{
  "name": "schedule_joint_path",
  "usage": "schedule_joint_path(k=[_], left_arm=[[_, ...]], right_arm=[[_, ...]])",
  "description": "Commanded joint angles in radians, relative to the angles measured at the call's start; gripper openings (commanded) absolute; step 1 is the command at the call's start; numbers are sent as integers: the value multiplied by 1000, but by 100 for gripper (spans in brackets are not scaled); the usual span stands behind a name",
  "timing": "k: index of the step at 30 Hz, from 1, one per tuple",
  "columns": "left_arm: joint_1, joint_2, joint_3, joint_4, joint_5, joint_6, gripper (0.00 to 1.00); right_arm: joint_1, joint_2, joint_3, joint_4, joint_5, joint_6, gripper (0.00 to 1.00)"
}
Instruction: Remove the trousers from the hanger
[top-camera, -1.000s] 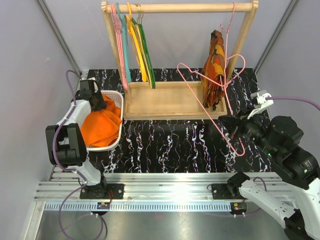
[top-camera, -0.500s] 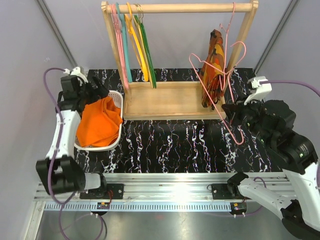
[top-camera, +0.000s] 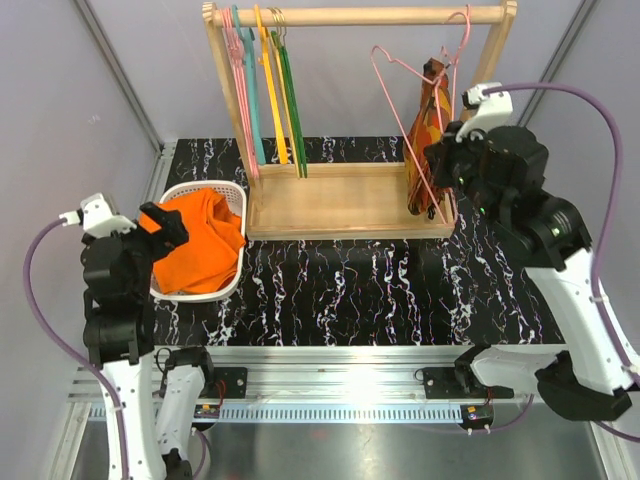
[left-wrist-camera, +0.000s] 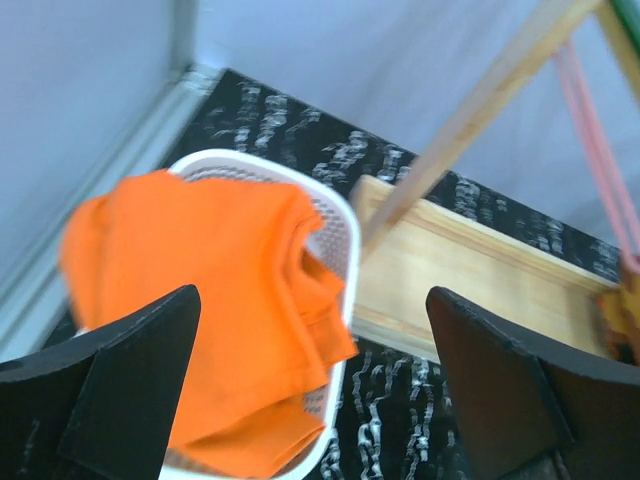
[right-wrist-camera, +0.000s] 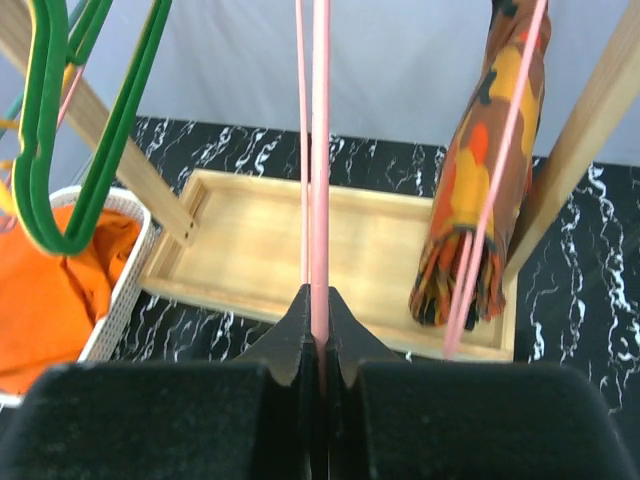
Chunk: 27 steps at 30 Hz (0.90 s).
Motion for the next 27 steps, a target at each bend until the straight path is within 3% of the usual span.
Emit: schedule_joint_path(k=[1, 5, 9, 16, 27], left_arm=[[-14, -47, 4, -164, -175, 28, 99], [-17, -173, 70, -276, -145, 60, 99], [-66, -249, 148, -405, -232, 82, 99], [-139, -271, 231, -497, -277, 112, 99], [-176, -274, 277, -531, -260, 123, 99]], right_arm=[[3, 84, 95, 108, 75, -35, 0], [1, 182, 159, 185, 145, -95, 0], [0, 309, 254, 214, 179, -124, 0], [-9, 486, 423, 172, 211, -198, 0], [-25, 534, 386, 150, 196, -140, 13]])
